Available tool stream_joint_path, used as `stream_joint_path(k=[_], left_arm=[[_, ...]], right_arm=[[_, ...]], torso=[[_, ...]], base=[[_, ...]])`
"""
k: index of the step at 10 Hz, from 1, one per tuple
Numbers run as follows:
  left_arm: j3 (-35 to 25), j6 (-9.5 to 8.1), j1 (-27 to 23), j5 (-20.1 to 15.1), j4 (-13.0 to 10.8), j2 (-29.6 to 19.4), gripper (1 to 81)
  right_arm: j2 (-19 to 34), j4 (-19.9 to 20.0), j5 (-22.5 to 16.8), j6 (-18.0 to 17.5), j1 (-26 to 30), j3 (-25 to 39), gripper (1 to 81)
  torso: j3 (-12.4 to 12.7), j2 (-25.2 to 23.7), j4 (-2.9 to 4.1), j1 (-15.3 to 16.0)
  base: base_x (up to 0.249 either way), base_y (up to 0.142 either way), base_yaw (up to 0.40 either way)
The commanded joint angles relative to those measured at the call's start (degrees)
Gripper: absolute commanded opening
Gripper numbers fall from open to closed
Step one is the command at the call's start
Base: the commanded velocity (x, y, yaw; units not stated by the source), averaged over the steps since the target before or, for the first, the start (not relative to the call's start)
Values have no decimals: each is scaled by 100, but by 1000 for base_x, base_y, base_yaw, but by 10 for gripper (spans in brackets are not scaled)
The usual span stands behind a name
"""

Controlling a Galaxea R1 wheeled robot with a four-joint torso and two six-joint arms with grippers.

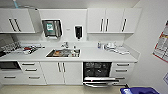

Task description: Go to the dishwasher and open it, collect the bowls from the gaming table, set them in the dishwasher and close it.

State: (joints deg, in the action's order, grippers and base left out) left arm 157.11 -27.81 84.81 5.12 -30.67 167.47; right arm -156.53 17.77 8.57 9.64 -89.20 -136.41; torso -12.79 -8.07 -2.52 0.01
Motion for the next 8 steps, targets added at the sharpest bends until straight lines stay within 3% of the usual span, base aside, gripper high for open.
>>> stream_joint_path(k=[1,8], left_arm=[[21,21,-241,-248,-62,-73,10],[21,21,-241,-240,-62,-73,10]], right_arm=[[119,-37,-338,20,196,28,10],[128,-37,-338,20,178,28,10]], torso=[[0,0,0,0],[-2,6,0,9]], base=[[192,0,0],[169,0,0]])
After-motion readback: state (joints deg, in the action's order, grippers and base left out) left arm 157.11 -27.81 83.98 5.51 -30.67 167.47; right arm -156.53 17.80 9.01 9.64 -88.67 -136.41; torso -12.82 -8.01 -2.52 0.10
